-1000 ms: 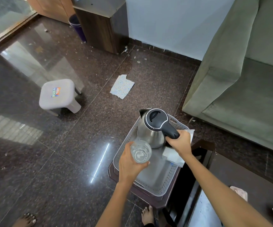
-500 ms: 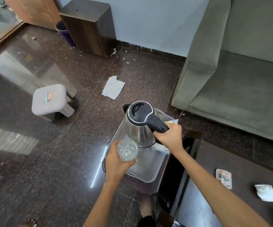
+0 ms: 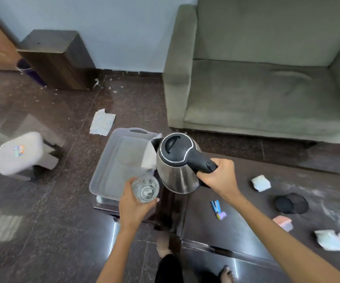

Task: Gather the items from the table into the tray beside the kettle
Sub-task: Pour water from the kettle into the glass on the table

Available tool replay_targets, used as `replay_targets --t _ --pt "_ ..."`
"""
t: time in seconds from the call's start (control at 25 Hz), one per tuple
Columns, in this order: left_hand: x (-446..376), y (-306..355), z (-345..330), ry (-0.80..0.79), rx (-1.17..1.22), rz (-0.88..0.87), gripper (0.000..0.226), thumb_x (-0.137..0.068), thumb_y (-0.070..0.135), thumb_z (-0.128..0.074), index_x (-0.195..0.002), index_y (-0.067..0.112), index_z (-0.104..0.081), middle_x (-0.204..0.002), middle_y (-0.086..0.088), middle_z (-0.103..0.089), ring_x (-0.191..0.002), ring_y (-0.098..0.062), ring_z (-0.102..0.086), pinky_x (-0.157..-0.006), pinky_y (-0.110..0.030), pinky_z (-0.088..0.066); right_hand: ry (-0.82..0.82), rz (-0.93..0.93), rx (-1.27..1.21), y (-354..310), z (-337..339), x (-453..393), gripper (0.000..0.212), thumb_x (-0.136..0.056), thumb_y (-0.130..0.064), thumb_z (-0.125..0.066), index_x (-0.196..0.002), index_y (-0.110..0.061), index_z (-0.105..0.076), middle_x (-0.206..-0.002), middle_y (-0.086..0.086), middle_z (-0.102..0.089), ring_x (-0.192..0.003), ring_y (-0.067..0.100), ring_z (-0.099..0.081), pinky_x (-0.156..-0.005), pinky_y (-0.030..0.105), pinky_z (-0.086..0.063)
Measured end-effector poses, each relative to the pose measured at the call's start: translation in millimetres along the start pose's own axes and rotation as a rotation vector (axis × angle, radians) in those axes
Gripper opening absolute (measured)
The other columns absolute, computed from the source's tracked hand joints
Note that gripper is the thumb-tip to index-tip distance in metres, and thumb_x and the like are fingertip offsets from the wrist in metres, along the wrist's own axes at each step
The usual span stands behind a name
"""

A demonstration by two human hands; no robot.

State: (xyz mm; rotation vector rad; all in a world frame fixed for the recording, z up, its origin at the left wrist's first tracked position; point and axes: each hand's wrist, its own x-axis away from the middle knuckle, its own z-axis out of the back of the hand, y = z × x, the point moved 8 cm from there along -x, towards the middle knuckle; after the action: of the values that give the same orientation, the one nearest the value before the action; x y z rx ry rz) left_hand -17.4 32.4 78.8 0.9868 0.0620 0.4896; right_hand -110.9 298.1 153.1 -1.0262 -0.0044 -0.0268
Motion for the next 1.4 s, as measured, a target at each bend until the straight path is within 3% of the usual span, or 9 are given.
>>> replay_targets --t 0.2,0.44,0.72,0.8,0.88,1.0,1.16,1.4 --pt "65 16 -82 -0.111 -0.013 -0.017 0.081 -0.041 0.026 -0.092 -0.108 0.033 -0.047 -0.096 0.007 -0.067 -0.088 -0.016 -0.065 -0.079 -0.033 -0.053 0.051 -0.105 0.083 79 103 68 0.036 -0.051 -0.019 -0.058 -0.043 -0.019 -0.023 -0.046 0.001 -0.022 -0.052 0.010 -0.020 -0.043 0.024 -0.018" --pt "110 15 -178 -0.276 -0.068 -0.056 0.082 -0.040 0.028 -0.092 -0.108 0.031 -0.046 -0.100 0.009 -0.066 -0.089 -0.013 -0.064 -0.080 -0.033 -0.054 0.138 -0.223 0.186 176 171 129 0.037 -0.050 -0.023 -0.061 -0.044 -0.018 -0.025 -0.050 0.002 -0.021 -0.055 0.010 -0.021 -0.045 0.027 -0.020" --pt "122 -28 -279 -0.495 -0.146 -0.107 0.076 -0.046 0.022 -0.088 -0.105 0.034 -0.041 -0.102 0.015 -0.061 -0.093 -0.010 -0.061 -0.076 -0.027 -0.047 0.198 -0.212 0.226 258 176 164 0.043 -0.052 -0.018 -0.064 -0.045 -0.021 -0.022 -0.053 0.005 -0.020 -0.059 0.012 -0.020 -0.047 0.028 -0.017" --pt "130 -42 -304 -0.551 -0.168 -0.131 0.076 -0.048 0.021 -0.087 -0.106 0.036 -0.040 -0.108 0.017 -0.061 -0.096 -0.010 -0.061 -0.078 -0.028 -0.047 0.213 -0.275 0.189 280 176 173 0.038 -0.051 -0.017 -0.063 -0.044 -0.008 -0.027 -0.053 0.004 -0.022 -0.060 0.012 -0.021 -0.048 0.028 -0.018" --pt "139 -51 -327 -0.616 -0.204 -0.168 0.078 -0.050 0.022 -0.086 -0.112 0.035 -0.040 -0.120 0.017 -0.059 -0.101 -0.011 -0.061 -0.079 -0.026 -0.045 0.235 -0.319 0.188 294 180 181 0.038 -0.051 -0.016 -0.064 -0.046 -0.002 -0.029 -0.052 0.004 -0.022 -0.058 0.012 -0.021 -0.048 0.028 -0.017" --pt "152 -58 -360 -0.712 -0.245 -0.219 0.092 -0.051 0.026 -0.085 -0.128 0.031 -0.034 -0.131 0.009 -0.054 -0.109 -0.016 -0.059 -0.087 -0.029 -0.047 0.259 -0.321 0.196 300 184 192 0.039 -0.050 -0.013 -0.064 -0.046 -0.008 -0.025 -0.051 0.005 -0.021 -0.058 0.013 -0.020 -0.048 0.027 -0.015" --pt "156 -57 -384 -0.723 -0.265 -0.240 0.083 -0.054 0.020 -0.086 -0.122 0.021 -0.038 -0.125 -0.002 -0.055 -0.107 -0.025 -0.058 -0.085 -0.031 -0.045 0.285 -0.348 0.221 308 188 203 0.041 -0.049 -0.013 -0.066 -0.045 -0.014 -0.025 -0.051 0.003 -0.020 -0.056 0.013 -0.019 -0.046 0.027 -0.014" --pt "151 -61 -408 -0.732 -0.246 -0.213 0.079 -0.051 0.018 -0.087 -0.112 0.026 -0.038 -0.109 0.003 -0.059 -0.097 -0.023 -0.060 -0.081 -0.034 -0.049 0.301 -0.376 0.225 320 194 215 0.043 -0.050 -0.003 -0.071 -0.046 0.000 -0.028 -0.047 0.004 -0.022 -0.053 0.012 -0.020 -0.047 0.026 -0.017"
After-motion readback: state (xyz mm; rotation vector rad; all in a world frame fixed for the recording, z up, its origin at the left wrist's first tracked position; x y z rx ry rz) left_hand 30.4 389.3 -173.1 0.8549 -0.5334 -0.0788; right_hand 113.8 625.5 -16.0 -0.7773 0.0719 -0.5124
